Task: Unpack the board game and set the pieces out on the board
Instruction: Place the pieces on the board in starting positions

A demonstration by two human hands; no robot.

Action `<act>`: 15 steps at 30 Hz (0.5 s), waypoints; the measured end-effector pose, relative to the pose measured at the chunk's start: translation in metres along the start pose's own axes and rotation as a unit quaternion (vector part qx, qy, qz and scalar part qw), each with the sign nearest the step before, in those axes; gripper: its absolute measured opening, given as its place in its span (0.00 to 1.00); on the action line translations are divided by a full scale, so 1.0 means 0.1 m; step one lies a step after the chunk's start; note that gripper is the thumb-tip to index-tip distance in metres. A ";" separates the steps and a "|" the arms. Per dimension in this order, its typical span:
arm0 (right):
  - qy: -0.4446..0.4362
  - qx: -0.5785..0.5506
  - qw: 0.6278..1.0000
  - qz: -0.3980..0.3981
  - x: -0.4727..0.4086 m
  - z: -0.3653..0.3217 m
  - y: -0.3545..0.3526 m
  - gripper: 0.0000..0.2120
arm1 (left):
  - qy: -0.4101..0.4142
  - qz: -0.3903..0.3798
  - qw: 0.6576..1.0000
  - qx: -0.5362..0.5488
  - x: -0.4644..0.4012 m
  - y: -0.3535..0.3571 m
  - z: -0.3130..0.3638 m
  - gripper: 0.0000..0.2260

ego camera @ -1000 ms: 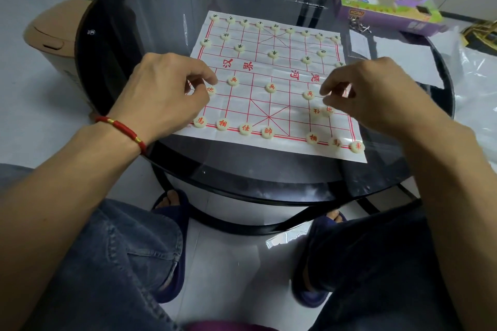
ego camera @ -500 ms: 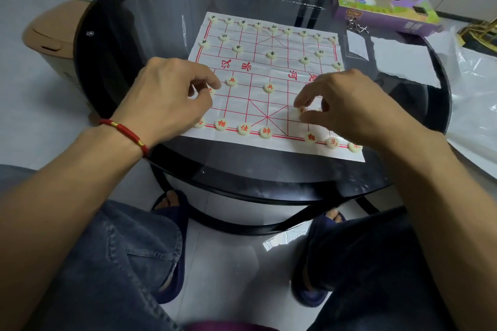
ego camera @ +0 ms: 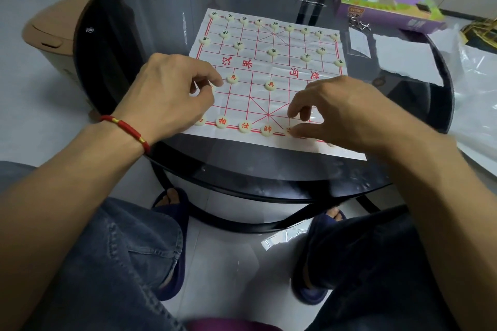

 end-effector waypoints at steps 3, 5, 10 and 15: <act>-0.010 -0.015 1.000 -0.016 0.02 0.04 0.00 0.17 | -0.003 -0.003 1.000 -0.002 0.00 0.01 -0.01 0.10; -0.020 -0.025 0.999 -0.020 0.03 0.00 0.05 0.16 | -0.003 -0.005 1.000 -0.004 0.00 0.03 0.00 0.10; -0.031 -0.024 0.999 -0.016 0.01 -0.04 0.11 0.12 | 0.002 0.009 1.000 -0.006 -0.02 0.01 0.01 0.11; -0.021 -0.016 1.000 -0.010 0.02 0.01 0.12 0.10 | 0.002 0.026 1.000 -0.007 -0.04 -0.04 -0.05 0.10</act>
Point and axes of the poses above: each hand's wrist, its own x-axis away from the middle knuckle, its own y-axis out of the palm, z = x × y, the point moved 9 cm from there along -x, towards the middle knuckle, and after that the axes turned 9 degrees about z, right-handed, at the moved point
